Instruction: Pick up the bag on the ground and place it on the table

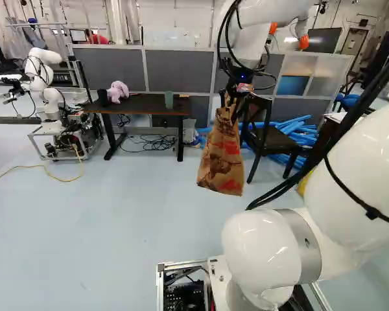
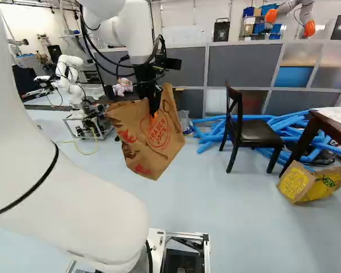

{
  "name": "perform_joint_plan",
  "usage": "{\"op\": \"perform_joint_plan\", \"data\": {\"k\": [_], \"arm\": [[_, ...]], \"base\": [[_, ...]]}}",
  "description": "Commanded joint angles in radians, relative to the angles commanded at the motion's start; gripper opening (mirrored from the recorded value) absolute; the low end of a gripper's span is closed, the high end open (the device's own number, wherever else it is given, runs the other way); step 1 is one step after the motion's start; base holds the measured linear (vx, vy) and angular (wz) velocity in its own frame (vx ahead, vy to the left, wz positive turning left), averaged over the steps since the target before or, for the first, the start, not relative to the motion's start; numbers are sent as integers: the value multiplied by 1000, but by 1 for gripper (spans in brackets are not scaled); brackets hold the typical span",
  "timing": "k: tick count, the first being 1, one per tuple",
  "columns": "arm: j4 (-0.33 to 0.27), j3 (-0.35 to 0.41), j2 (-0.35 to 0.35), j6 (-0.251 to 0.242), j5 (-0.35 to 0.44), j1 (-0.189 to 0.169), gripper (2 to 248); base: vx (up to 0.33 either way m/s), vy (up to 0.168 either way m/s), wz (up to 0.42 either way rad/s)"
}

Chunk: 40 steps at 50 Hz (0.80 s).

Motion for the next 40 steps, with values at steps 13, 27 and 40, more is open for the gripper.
{"op": "perform_joint_plan", "data": {"k": [13,27,40], "arm": [[0,0,0,0,0,0,21],[0,0,0,0,0,0,21],[0,0,0,0,0,0,21]], "base": [[34,32,160],[4,36,176],[41,54,239]]}}
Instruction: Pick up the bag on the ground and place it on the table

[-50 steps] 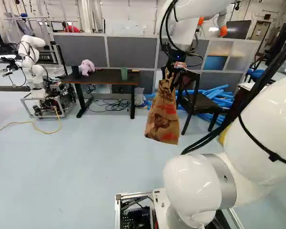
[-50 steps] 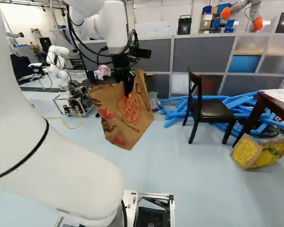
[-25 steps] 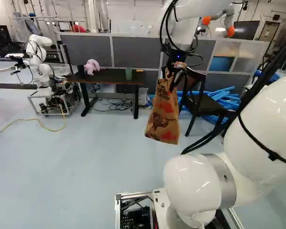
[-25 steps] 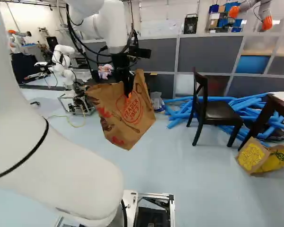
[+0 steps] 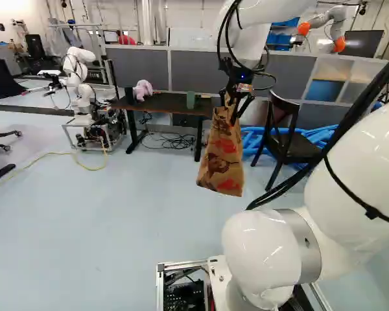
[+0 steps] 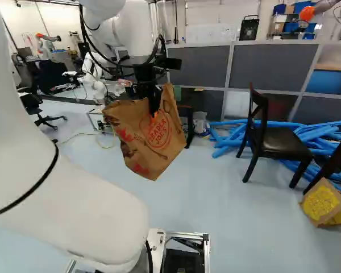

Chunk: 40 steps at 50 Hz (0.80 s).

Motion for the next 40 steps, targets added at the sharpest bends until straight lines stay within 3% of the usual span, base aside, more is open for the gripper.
{"op": "perform_joint_plan", "data": {"k": [14,40], "arm": [[0,0,0,0,0,0,21],[0,0,0,0,0,0,21]], "base": [[42,47,219],[76,4,3]]}}
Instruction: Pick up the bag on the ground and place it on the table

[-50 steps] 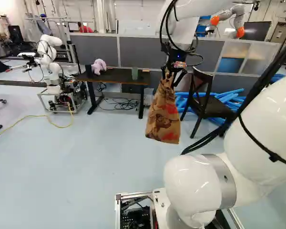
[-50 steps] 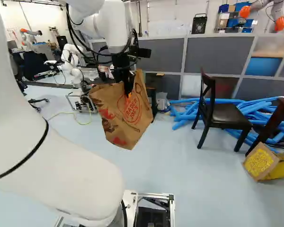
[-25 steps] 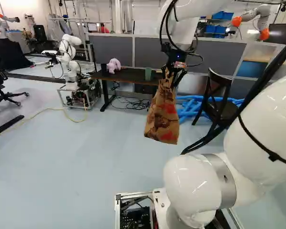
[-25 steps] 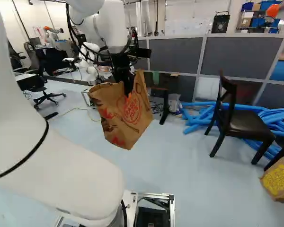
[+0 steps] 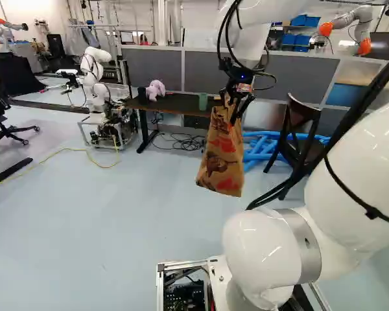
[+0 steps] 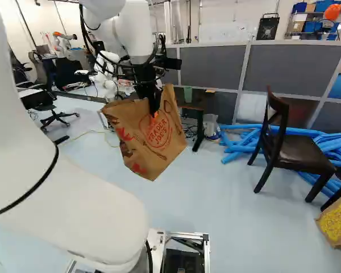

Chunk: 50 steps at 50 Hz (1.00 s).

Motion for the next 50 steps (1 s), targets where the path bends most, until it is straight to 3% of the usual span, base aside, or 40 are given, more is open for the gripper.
{"op": "perform_joint_plan", "data": {"k": [24,50], "arm": [[0,0,0,0,0,0,21],[0,0,0,0,0,0,21]], "base": [[162,7,-13],[170,51,-23]]}}
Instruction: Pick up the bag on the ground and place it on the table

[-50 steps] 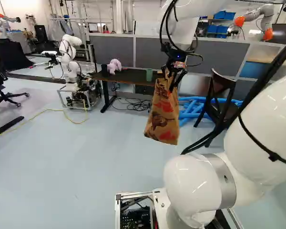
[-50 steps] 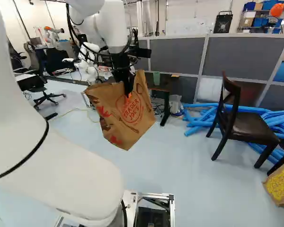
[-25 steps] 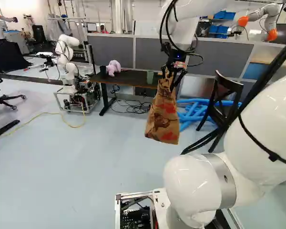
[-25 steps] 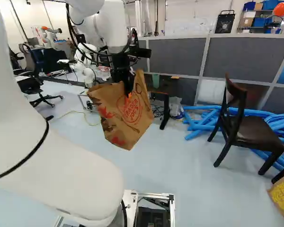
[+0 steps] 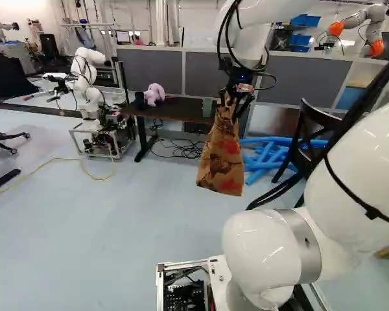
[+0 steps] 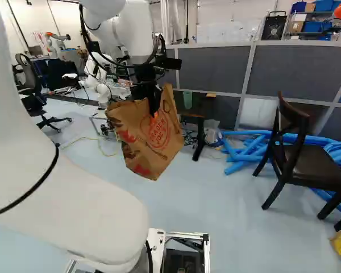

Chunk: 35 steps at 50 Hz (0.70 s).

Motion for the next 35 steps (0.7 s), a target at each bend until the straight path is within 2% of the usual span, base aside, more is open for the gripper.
{"op": "perform_joint_plan", "data": {"k": [11,35], "arm": [[0,0,0,0,0,0,21],[0,0,0,0,0,0,21]], "base": [[168,59,-41],[161,51,-185]]}}
